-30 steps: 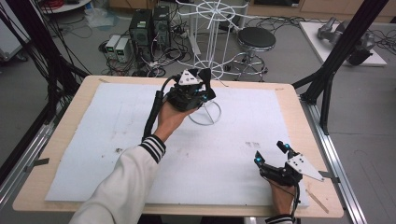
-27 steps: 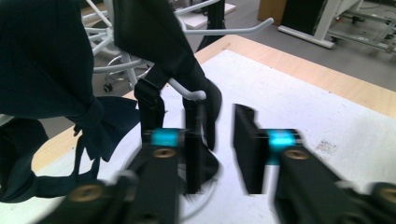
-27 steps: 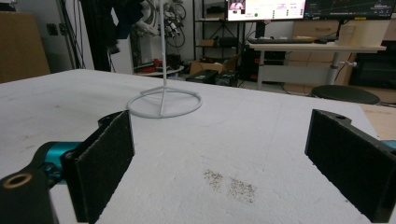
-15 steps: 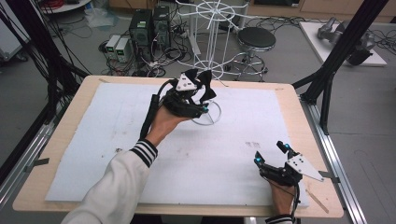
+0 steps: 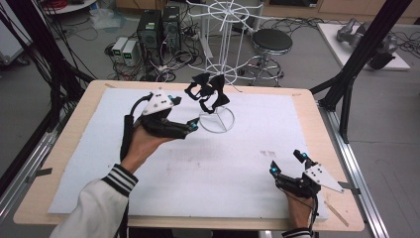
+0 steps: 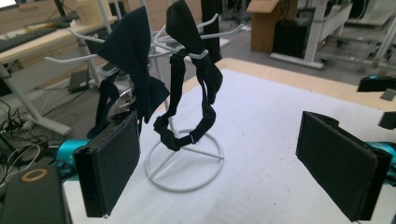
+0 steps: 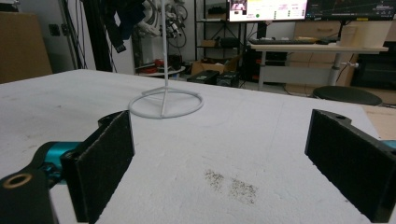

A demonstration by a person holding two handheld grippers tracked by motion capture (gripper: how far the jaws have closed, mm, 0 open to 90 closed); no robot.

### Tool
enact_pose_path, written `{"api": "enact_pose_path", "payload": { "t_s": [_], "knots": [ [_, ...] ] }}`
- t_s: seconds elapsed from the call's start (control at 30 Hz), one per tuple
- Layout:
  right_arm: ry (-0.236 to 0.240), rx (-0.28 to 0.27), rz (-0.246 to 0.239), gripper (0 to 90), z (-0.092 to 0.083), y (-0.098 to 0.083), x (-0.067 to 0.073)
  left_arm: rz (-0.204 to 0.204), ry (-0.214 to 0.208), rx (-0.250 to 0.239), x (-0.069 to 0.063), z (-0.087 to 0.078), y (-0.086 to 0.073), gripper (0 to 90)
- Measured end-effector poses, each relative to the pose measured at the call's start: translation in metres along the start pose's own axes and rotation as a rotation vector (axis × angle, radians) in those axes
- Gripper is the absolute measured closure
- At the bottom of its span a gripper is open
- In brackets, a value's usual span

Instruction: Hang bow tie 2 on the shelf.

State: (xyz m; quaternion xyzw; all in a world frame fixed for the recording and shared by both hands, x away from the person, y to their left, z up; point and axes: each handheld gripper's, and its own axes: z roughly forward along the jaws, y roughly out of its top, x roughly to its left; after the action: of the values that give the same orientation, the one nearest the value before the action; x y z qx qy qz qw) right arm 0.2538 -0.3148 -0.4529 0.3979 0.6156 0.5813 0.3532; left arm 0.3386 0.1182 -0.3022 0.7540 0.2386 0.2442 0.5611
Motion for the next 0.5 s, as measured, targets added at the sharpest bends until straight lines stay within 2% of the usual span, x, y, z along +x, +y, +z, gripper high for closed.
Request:
{"api": "enact_pose_path", "payload": {
  "t_s": [0.13, 0.23, 0.5],
  "knots": [
    [0.001, 0.003, 0.002, 7.4, 0.0, 0.0, 0.0, 0.018, 0.009, -0.059, 0.003, -0.027, -0.02, 14.1],
    [0.002, 0.008, -0.002, 7.4, 0.001, 0.0, 0.0, 0.016, 0.029, -0.104, 0.008, -0.048, -0.038, 13.9],
    [-0.003, 0.009, -0.01, 7.4, 0.001, 0.0, 0.001, -0.017, 0.089, -0.152, 0.025, -0.094, -0.087, 13.7]
  ]
}}
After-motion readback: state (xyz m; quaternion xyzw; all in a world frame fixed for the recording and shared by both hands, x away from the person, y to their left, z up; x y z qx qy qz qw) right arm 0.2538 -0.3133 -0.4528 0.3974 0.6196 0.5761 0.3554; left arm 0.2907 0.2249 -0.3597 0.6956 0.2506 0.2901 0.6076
